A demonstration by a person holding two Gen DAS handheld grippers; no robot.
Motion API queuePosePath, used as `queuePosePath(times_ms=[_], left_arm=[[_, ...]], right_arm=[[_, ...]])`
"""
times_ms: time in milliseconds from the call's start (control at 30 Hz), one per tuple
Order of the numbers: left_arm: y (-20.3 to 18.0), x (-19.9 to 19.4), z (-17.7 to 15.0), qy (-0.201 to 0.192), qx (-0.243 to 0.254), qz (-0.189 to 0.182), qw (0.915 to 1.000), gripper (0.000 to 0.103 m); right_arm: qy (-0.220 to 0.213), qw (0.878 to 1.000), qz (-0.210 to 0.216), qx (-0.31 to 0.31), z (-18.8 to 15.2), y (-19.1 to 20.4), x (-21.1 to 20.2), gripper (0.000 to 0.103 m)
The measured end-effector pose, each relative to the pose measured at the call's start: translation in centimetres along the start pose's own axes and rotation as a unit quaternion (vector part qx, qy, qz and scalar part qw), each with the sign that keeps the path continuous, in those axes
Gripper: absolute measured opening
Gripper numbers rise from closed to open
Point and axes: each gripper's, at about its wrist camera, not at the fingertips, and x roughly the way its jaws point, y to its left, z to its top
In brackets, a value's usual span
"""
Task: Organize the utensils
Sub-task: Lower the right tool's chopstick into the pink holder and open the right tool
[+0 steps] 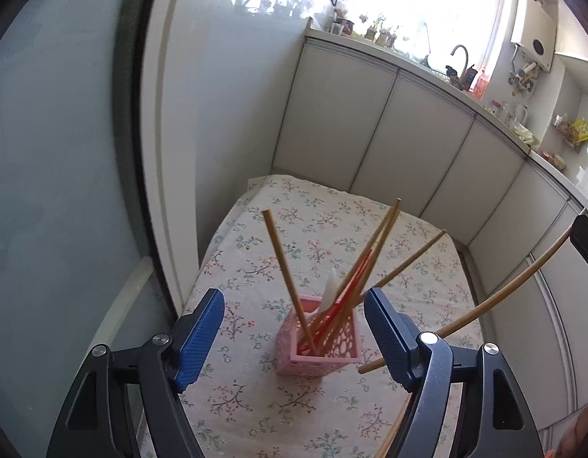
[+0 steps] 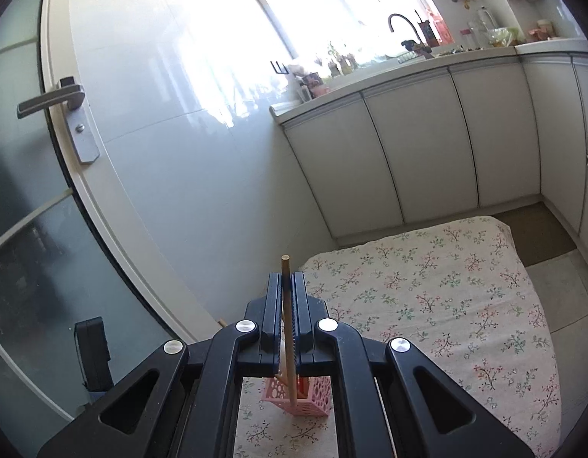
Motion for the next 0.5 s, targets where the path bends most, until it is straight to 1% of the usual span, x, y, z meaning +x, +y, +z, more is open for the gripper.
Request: queuePosePath(times_ms=[67,133,200,300,500], left_arm=[[0.9,0.1,-0.3,-0.016,-0.005,0.005,0.9999,0.078],[1.7,0.4,-0.6,-0.019,-0.01,0.001,0.9998,0.078],[2.3,0.8,-0.7,-0.014,-0.018,-0.009,0.9997,0.078],[2.6,1.7,-0.7,-0.001,-0.019,-0.013,0.9997,0.078],[3.3,2.2,-1.0,0.007,-0.032,-0.011,0.9994,0.078]], right_arm=[[-0.003,1.0,-0.007,-0.019,-0.6,0.7,1.3,0.004],[-0.004,0.999,-0.016,-0.036,-1.3,1.3,2.5,0.004],[-0.003,0.999,-0.021,-0.041,-1.9,1.6,3.5,0.004],[-0.004,0.999,-0.025,-0.032,-1.9,1.8,4.4,0.004],[-0.046,0.998,-0.019,-0.033,-0.7,3.1,3.7,0.004]])
